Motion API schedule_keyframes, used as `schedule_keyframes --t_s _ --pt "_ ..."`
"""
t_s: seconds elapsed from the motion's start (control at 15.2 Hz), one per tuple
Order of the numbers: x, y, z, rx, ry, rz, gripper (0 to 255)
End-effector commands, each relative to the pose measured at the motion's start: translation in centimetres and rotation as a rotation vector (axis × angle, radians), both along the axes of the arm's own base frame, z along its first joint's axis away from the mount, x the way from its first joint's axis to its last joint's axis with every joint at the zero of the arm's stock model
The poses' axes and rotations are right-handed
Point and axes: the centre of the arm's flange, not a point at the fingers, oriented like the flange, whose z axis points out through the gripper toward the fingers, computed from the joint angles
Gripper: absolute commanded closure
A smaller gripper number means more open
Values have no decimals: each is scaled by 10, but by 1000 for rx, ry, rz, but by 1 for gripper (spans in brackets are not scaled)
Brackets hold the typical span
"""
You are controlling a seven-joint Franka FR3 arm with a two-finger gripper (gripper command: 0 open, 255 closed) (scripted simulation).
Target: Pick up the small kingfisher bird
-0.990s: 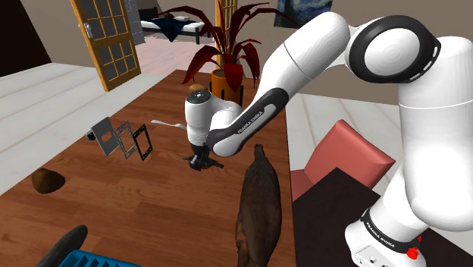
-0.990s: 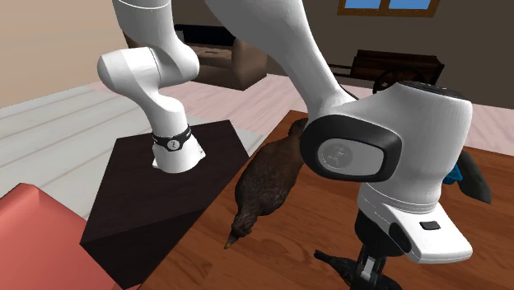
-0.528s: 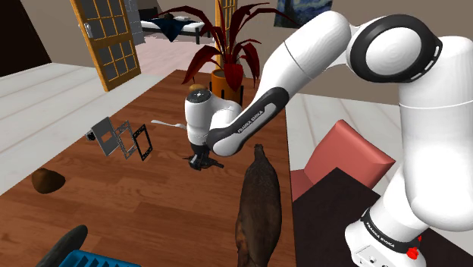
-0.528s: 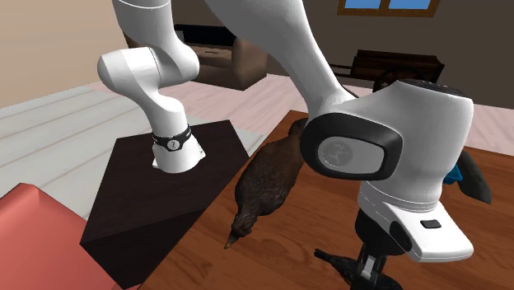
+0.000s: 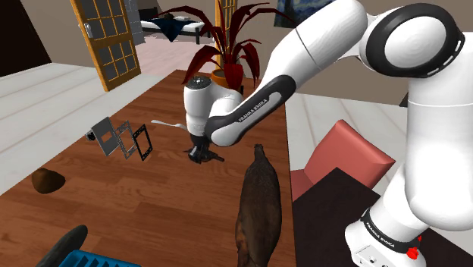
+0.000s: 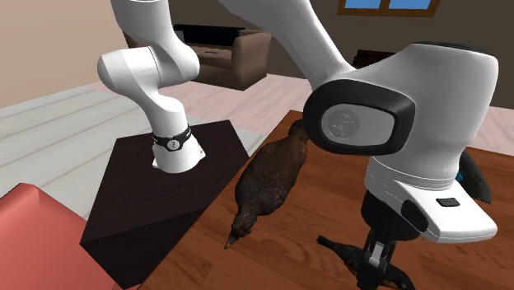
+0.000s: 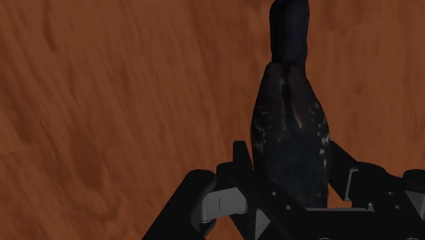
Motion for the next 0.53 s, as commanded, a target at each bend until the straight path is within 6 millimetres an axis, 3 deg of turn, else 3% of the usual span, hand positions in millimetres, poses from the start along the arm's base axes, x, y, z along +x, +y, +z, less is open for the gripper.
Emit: schedule_keyframes --t_s 0.0,0.33,0.46 --pt "0 1 11 0 0 0 255" --pt "0 1 38 0 0 0 255" --pt "0 1 39 0 0 0 255"
